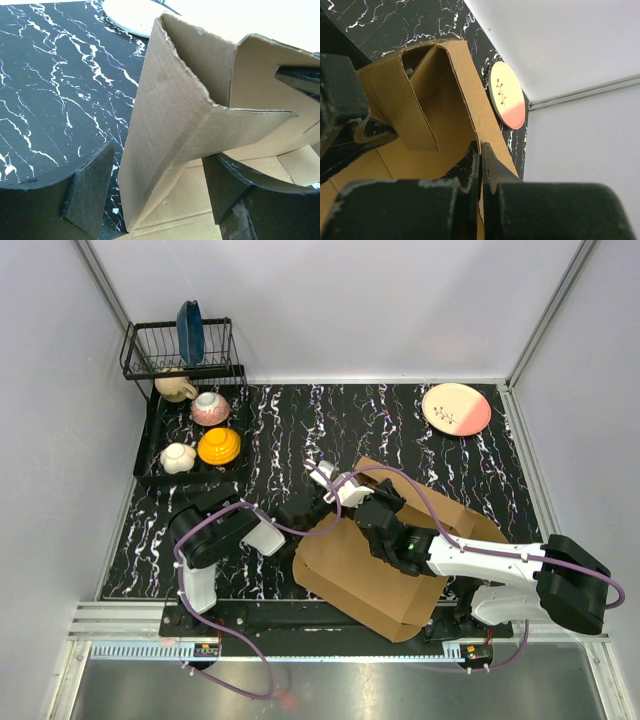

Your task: Fold the paper box

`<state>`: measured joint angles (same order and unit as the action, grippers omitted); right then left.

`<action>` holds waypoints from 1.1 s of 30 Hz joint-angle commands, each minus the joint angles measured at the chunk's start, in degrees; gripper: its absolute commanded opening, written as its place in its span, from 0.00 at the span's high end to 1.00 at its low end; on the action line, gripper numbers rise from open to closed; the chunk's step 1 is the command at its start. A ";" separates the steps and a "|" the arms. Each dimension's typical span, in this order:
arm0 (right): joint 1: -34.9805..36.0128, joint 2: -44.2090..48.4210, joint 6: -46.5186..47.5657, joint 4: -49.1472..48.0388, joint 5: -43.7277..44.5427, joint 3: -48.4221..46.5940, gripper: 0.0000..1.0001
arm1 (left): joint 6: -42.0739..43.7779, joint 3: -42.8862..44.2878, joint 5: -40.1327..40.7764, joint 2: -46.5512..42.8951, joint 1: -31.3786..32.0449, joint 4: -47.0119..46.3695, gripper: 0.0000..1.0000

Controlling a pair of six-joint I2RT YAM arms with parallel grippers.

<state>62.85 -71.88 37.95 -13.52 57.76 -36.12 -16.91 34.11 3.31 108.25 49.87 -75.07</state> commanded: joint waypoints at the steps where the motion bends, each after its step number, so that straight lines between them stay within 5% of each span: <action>1: 1.31 -1.07 -6.23 3.06 -7.92 0.52 1.00 | -2.87 1.40 -0.85 -3.13 -1.00 -20.47 0.26; 8: 1.31 -0.72 -5.96 3.24 -7.92 0.52 1.00 | -4.71 4.30 -4.26 -2.17 -1.70 -20.56 0.37; 16: 1.31 0.24 -5.52 3.24 -7.83 0.70 1.00 | -8.31 1.14 -16.57 -7.60 -6.17 -20.56 0.24; 33: 1.31 -3.27 -5.52 2.62 -6.61 0.96 1.00 | -14.73 0.70 -28.79 -10.51 -10.93 -20.65 0.23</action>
<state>62.87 -73.06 38.06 -15.11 58.11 -36.36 -29.23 32.82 -22.15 101.19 39.72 -69.19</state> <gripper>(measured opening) 0.018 0.773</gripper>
